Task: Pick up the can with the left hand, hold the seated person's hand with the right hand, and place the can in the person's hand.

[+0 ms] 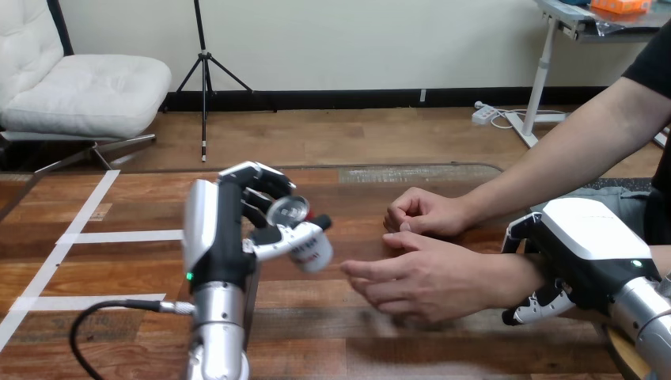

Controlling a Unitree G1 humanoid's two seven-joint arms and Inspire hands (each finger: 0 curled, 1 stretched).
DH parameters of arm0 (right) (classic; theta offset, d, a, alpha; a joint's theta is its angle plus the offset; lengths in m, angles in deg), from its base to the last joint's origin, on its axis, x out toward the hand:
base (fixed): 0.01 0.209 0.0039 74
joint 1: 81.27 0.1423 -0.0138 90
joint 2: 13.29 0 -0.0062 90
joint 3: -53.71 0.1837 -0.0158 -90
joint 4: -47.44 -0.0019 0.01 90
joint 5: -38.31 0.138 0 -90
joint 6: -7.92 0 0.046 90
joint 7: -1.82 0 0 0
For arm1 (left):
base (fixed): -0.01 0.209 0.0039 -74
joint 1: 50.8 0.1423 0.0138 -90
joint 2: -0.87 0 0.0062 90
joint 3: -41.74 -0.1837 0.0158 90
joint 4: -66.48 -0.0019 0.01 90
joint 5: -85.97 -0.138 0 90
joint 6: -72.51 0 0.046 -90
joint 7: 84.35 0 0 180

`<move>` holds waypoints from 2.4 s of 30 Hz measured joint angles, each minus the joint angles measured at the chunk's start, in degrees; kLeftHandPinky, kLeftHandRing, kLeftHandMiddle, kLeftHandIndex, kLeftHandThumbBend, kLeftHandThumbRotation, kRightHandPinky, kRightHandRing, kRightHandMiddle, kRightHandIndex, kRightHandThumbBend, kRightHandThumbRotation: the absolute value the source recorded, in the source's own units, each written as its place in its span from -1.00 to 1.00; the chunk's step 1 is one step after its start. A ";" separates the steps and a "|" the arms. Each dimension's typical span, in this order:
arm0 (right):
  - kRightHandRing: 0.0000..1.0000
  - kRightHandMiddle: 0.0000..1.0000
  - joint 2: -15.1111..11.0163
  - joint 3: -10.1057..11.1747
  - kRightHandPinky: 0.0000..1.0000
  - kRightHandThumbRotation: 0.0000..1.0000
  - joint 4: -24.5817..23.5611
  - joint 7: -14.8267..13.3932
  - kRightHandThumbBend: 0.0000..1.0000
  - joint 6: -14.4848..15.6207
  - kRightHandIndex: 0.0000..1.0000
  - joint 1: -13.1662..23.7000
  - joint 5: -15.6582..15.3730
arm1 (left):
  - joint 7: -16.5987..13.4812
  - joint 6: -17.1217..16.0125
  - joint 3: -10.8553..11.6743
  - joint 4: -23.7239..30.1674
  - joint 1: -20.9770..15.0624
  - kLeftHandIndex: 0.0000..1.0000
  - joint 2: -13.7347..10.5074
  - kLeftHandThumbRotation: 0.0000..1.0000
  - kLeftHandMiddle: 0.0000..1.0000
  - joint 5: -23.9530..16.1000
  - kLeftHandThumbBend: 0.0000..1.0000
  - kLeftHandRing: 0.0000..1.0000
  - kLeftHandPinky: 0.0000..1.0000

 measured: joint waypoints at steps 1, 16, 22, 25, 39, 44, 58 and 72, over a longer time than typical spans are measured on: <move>-0.44 -0.28 0.00 0.06 -0.57 -1.00 -0.23 0.00 0.68 0.03 -0.07 -0.10 0.00 | 0.13 -0.10 -0.06 0.08 0.10 -0.15 0.14 -1.00 -0.16 -0.01 0.44 -0.26 -0.36; -0.48 -0.31 0.13 1.18 -0.60 -1.00 -4.00 -0.07 0.72 -0.02 -0.09 -1.40 -0.06 | 1.33 -0.49 -1.78 2.33 1.18 -0.16 1.88 -1.00 -0.17 -0.44 0.43 -0.25 -0.36; -0.49 -0.32 0.14 1.36 -0.61 -1.00 -4.98 -0.32 0.72 -0.42 -0.09 -1.40 -0.24 | 1.74 -1.22 -2.11 2.83 1.21 -0.16 2.28 -1.00 -0.17 -0.67 0.43 -0.25 -0.35; -0.50 -0.33 0.15 1.39 -0.62 -1.00 -5.60 -0.26 0.72 -0.42 -0.09 -1.40 -0.28 | 1.92 -1.51 -2.21 3.02 1.21 -0.16 2.33 -1.00 -0.17 -0.74 0.43 -0.24 -0.34; -0.37 -0.21 0.23 1.41 -0.49 -1.00 -7.54 -0.22 0.74 -0.69 -0.09 -1.38 -1.10 | 2.24 -2.19 -2.27 3.17 1.25 -0.16 2.34 -1.00 -0.17 -1.01 0.42 -0.24 -0.33; -0.37 -0.20 0.25 1.41 -0.49 -1.00 -8.12 -0.14 0.72 -0.76 -0.09 -1.35 -1.22 | 2.24 -2.35 -2.38 3.17 1.29 -0.16 2.37 -1.00 -0.17 -1.59 0.42 -0.24 -0.33; -0.43 -0.25 0.33 1.40 -0.54 -1.00 -8.94 0.29 0.69 -1.17 -0.10 -1.16 -1.24 | 2.56 -2.92 -2.57 3.18 1.55 -0.15 2.90 -1.00 -0.16 -1.92 0.40 -0.23 -0.32; -0.43 -0.26 0.33 1.40 -0.54 -1.00 -9.88 0.87 0.65 -1.50 -0.11 -1.16 -1.61 | 4.28 -2.93 -3.14 4.07 2.32 -0.14 3.47 -1.00 -0.14 -1.93 0.38 -0.21 -0.30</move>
